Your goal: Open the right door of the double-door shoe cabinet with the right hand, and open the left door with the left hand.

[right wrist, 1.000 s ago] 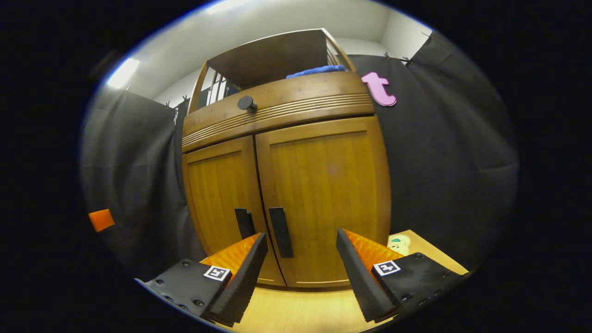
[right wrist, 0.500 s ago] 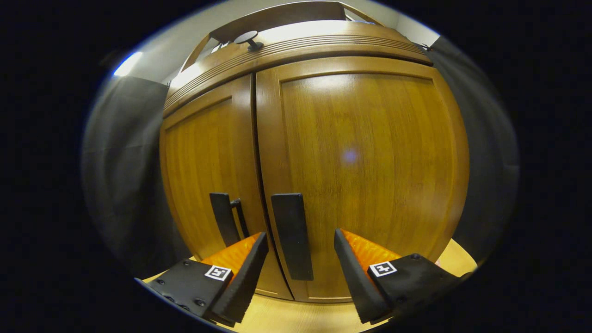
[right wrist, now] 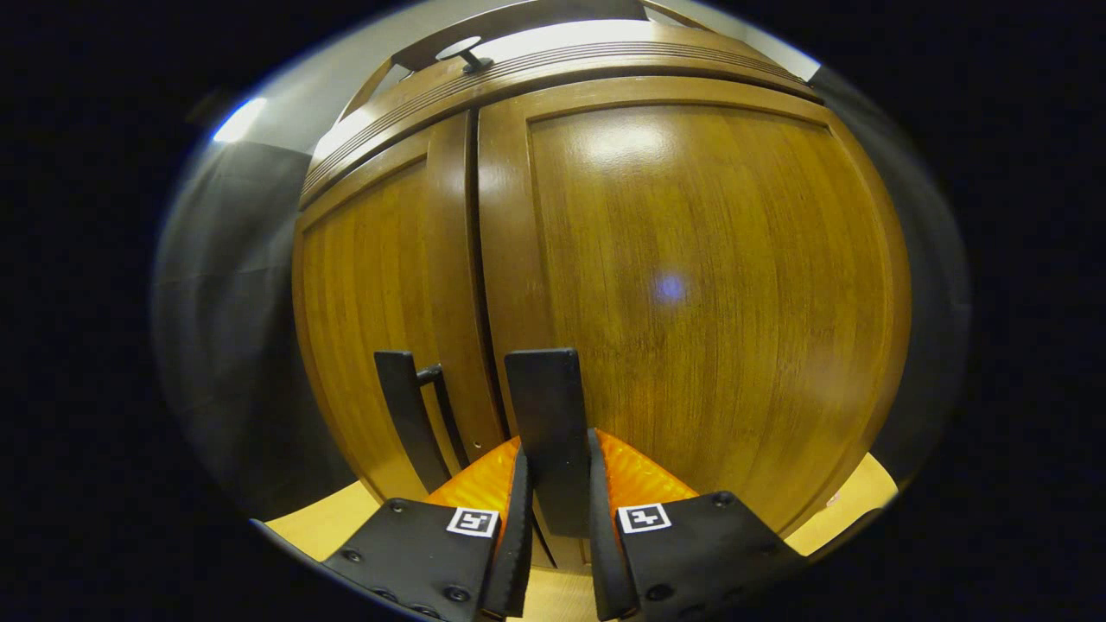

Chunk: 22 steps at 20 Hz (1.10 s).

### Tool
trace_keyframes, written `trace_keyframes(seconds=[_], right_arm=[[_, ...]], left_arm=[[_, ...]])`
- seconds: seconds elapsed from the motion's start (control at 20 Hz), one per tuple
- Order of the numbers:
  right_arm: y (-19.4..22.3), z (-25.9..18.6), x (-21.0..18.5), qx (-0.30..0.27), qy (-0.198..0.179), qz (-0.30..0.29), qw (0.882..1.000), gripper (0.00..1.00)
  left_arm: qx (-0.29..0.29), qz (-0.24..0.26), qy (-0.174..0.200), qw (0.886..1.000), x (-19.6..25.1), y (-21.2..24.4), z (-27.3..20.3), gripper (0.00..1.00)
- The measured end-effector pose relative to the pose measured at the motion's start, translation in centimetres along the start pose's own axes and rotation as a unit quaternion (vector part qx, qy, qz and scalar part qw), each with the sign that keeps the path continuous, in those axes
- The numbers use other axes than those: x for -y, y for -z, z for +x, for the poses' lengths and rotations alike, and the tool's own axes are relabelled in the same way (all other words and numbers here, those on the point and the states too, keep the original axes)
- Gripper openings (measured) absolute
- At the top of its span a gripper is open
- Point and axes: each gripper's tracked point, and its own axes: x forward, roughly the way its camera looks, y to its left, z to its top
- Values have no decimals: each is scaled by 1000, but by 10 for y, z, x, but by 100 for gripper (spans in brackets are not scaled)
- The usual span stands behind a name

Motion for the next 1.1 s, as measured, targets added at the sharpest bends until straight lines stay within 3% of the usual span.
trace_keyframes(seconds=[0.05,0.1,0.15,0.2,0.25,0.4,0.45,0.55,0.85,1.05,1.1], right_arm=[[-3,-6,1,4,-3,3,1000,27],[-2,-5,0,1,-3,5,1000,32],[-1,-5,1,-1,1,5,1000,27],[0,-6,1,-2,6,3,1000,36],[0,-8,1,-3,12,2,1000,32],[4,-27,1,-8,26,11,1000,32],[5,-37,1,-8,32,16,999,36],[4,-58,0,-1,39,20,999,32],[5,-123,14,7,78,3,997,31],[6,-162,29,16,97,5,995,31],[5,-172,34,18,100,6,995,27]], left_arm=[[-3,-7,23,1000,7,4,10,94],[-6,-14,45,999,14,7,21,92],[-11,-19,68,997,22,11,33,94],[-18,-22,92,995,29,15,43,92],[-25,-22,113,993,35,19,53,94],[-34,-26,157,987,50,25,82,95],[-37,-26,170,984,55,29,91,94],[-41,-25,192,980,66,31,101,95],[-32,-8,258,966,105,44,68,93],[-20,-15,281,959,132,40,57,94],[-19,-18,283,959,138,41,54,95]])
